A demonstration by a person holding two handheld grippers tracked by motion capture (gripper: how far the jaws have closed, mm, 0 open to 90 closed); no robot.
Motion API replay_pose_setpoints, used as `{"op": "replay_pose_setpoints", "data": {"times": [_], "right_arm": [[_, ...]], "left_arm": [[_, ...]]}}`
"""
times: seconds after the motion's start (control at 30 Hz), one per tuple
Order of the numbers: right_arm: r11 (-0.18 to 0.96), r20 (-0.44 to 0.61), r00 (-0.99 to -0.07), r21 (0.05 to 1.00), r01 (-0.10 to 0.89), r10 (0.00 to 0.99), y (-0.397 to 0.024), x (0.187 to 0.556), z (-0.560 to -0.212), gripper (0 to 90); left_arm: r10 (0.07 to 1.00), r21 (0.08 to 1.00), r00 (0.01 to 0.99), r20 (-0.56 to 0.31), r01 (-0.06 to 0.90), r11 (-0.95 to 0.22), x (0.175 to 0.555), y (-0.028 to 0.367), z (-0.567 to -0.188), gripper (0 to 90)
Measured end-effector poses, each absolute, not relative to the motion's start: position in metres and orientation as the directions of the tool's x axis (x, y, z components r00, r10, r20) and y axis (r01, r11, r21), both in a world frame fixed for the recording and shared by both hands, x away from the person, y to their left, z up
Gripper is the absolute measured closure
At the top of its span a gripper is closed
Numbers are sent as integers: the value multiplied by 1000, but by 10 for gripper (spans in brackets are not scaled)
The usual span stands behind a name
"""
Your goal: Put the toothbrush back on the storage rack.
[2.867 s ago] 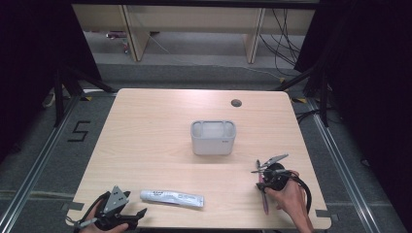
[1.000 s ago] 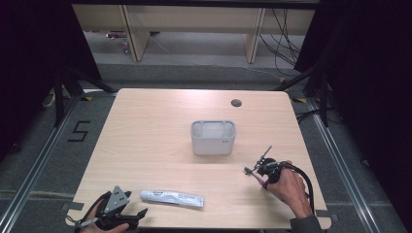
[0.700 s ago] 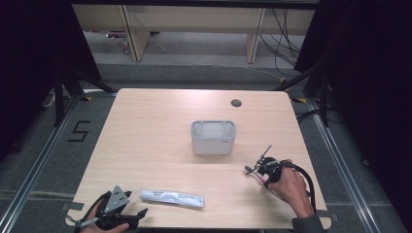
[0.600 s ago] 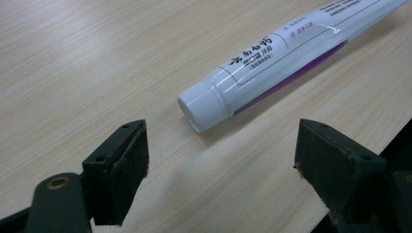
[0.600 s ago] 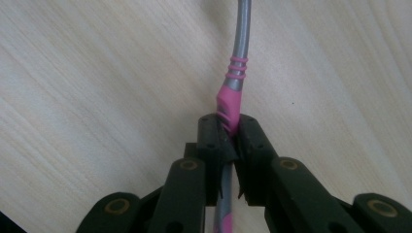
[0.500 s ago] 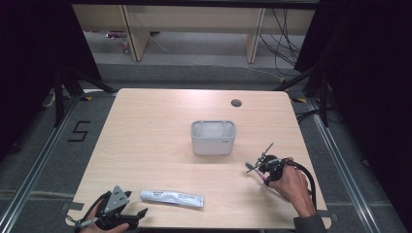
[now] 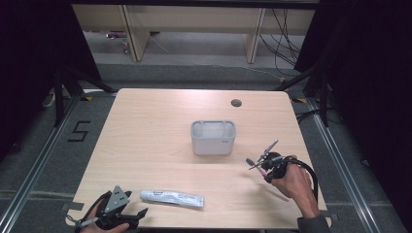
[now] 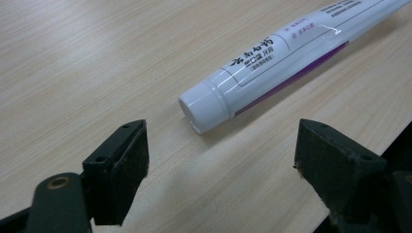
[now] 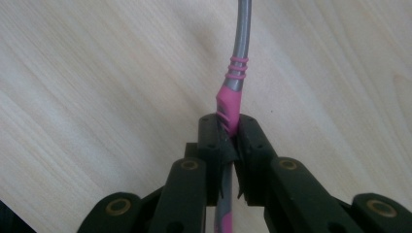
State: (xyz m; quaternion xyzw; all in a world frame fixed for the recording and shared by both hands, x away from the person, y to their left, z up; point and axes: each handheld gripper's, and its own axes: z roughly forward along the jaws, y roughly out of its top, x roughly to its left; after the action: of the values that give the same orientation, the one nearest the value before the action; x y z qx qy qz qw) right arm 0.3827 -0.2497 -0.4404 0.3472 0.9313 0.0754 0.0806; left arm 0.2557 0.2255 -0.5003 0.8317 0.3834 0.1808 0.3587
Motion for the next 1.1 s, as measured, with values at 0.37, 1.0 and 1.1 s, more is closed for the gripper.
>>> {"op": "replay_pose_setpoints", "data": {"times": [0.37, 1.0, 1.1], "right_arm": [[652, -45, -705, 425, 628, 708, -258, 383, -412, 819], [497, -4, -673, 678, 541, 739, -269, 391, -392, 819], [454, 26, -655, 700, 551, 755, -269, 392, -390, 819]], "left_arm": [[766, 735, 642, 26, 507, -450, 256, 225, -500, 197], [767, 735, 641, 27, 507, -451, 256, 225, -500, 197], [766, 734, 642, 25, 508, -450, 256, 225, -501, 197]]}}
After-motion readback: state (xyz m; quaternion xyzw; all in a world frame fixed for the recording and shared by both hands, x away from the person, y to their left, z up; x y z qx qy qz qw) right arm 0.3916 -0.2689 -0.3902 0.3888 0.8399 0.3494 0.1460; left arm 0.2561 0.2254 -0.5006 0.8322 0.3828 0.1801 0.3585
